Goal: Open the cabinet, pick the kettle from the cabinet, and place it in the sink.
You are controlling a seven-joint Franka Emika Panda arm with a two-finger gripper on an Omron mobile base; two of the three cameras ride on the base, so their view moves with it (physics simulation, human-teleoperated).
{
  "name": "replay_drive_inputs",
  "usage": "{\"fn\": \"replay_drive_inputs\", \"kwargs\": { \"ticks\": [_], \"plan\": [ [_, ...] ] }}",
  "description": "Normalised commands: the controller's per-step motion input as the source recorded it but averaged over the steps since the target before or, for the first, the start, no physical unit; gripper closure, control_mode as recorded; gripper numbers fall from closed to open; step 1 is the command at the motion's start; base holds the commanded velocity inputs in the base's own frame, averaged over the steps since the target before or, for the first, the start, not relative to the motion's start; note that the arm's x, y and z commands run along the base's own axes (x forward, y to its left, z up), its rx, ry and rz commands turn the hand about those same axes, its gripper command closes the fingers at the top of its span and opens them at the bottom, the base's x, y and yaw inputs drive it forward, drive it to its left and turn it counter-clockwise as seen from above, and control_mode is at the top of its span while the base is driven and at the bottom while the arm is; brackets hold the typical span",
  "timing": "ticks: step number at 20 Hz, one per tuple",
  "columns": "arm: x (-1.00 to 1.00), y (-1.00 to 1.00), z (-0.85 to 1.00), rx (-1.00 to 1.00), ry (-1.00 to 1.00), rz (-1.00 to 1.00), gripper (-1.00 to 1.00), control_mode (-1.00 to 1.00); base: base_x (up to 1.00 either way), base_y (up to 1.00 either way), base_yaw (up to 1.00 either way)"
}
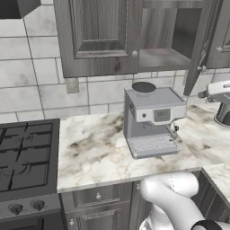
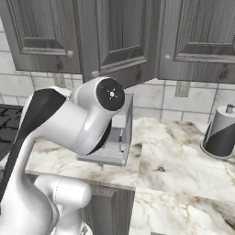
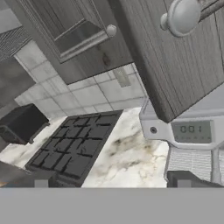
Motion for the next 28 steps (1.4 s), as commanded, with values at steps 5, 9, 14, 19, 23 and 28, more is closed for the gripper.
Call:
{"fn": "replay_drive_inputs", "kwargs": {
  "ticks": [5, 9, 14, 19, 23, 28],
  "plan": [
    [-0.04, 0.52, 0.11, 0.09, 0.17, -0.16, -1.0, -1.0, 0.0, 0.0, 0.0],
    [0.07, 0.51, 0.04, 0.14, 0.16, -0.16, -1.0, -1.0, 0.0, 0.0, 0.0],
    [0.33, 0.41, 0.0, 0.09, 0.01, -0.22, -1.0, -1.0, 0.0, 0.0, 0.0],
    [0.44, 0.27, 0.01, 0.02, 0.0, -0.3, -1.0, -1.0, 0.0, 0.0, 0.0],
    [0.45, 0.1, 0.0, 0.03, 0.0, -0.33, -1.0, -1.0, 0.0, 0.0, 0.0],
    [0.39, 0.1, 0.02, 0.09, 0.0, -0.35, -1.0, -1.0, 0.0, 0.0, 0.0]
  ]
}}
